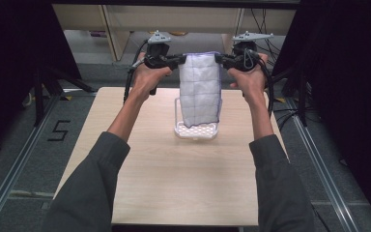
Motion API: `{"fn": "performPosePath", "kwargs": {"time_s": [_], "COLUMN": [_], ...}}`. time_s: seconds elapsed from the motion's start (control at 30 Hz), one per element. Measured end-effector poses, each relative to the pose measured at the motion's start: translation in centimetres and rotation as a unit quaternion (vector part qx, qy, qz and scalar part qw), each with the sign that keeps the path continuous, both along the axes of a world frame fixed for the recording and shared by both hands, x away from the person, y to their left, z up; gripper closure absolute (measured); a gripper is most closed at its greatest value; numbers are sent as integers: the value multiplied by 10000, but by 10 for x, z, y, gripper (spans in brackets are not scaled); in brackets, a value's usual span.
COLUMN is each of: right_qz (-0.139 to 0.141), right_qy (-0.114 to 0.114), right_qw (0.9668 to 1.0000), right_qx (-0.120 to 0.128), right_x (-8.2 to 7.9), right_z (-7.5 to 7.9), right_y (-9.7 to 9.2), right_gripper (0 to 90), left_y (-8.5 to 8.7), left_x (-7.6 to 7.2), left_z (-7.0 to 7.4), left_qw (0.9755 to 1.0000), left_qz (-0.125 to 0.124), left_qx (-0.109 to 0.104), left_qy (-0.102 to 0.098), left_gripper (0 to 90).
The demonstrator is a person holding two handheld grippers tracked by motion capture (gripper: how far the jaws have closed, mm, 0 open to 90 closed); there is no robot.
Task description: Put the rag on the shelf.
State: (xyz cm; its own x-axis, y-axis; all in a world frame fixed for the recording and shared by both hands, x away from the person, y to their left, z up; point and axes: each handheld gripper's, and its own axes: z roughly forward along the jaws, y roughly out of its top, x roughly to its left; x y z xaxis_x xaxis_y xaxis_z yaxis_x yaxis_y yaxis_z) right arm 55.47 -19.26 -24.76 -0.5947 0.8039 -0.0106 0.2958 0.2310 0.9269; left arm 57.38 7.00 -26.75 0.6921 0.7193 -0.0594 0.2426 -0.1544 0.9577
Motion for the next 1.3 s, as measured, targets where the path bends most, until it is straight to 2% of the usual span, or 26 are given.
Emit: {"fn": "performPosePath", "kwargs": {"time_s": [0.13, 0.17, 0.2, 0.23, 0.27, 0.3, 0.4, 0.47, 0.5, 0.57, 0.6, 0.73, 0.77, 0.87, 0.93, 0.97, 1.03, 1.07, 1.1, 1.17, 1.2, 1.23, 1.27, 1.3], "right_qz": [-169, -216, -228, -217, -235, -220, -352, -322, -379, -356, -387, -459, -494, -486, -553, -521, -566, -576, -566, -615, -595, -544, -628, -606], "right_qy": [249, 270, 196, 246, 313, 293, 501, 599, 697, 708, 770, 899, 915, 902, 1045, 1010, 1184, 1173, 1229, 1326, 1345, 1278, 1392, 1334], "right_qw": [9995, 9994, 9995, 9995, 9992, 9993, 9981, 9975, 9967, 9964, 9958, 9937, 9937, 9932, 9916, 9920, 9893, 9889, 9882, 9863, 9861, 9875, 9859, 9865], "right_qx": [106, 86, -23, -27, 15, -71, -116, -182, -195, -302, -315, -481, -420, -561, -524, -559, -633, -700, -721, -763, -770, -743, -686, -736], "right_x": [12, 16, 21, 23, 26, 31, 40, 47, 48, 52, 53, 54, 54, 56, 57, 59, 60, 60, 61, 62, 62, 63, 61, 61], "right_z": [-9, -12, -16, -17, -21, -25, -35, -42, -45, -50, -53, -58, -60, -67, -72, -76, -81, -83, -85, -88, -88, -90, -89, -89], "right_y": [1, 2, 2, 2, 3, 3, 5, 4, 5, 5, 6, 6, 7, 7, 8, 7, 9, 9, 9, 9, 9, 9, 11, 10], "right_gripper": [845, 845, 845, 845, 845, 844, 844, 843, 843, 842, 842, 839, 838, 834, 831, 829, 818, 810, 792, 735, 733, 721, 703, 688], "left_y": [-2, -2, -1, -1, -1, -2, -3, -3, -4, -7, -8, -12, -12, -15, -17, -16, -17, -18, -16, -14, -13, -12, -11, -10], "left_x": [14, 18, 22, 25, 28, 31, 37, 40, 41, 43, 44, 44, 45, 45, 46, 47, 47, 47, 47, 48, 48, 48, 47, 46], "left_z": [-11, -14, -16, -20, -23, -25, -33, -39, -41, -45, -46, -52, -54, -61, -67, -69, -75, -78, -80, -84, -85, -86, -87, -88], "left_qw": [10000, 9998, 9996, 9994, 9993, 9993, 9992, 9988, 9987, 9985, 9980, 9973, 9972, 9957, 9945, 9939, 9925, 9918, 9914, 9904, 9902, 9901, 9901, 9900], "left_qz": [59, 73, 102, 147, 168, 178, 190, 232, 235, 245, 275, 339, 347, 443, 505, 507, 556, 596, 577, 582, 560, 503, 445, 395], "left_qx": [5, -64, -132, -160, -114, -68, -41, 79, 92, 116, 200, 241, 233, 278, 333, 393, 410, 363, 413, 357, 319, 393, 420, 447], "left_qy": [73, 145, 206, 266, 306, 320, 354, 424, 450, 475, 540, 613, 616, 762, 850, 901, 1006, 1072, 1098, 1198, 1236, 1250, 1266, 1281], "left_gripper": [832, 828, 825, 825, 824, 822, 820, 820, 819, 818, 817, 814, 814, 812, 808, 802, 795, 788, 782, 755, 741, 733, 726, 713]}}
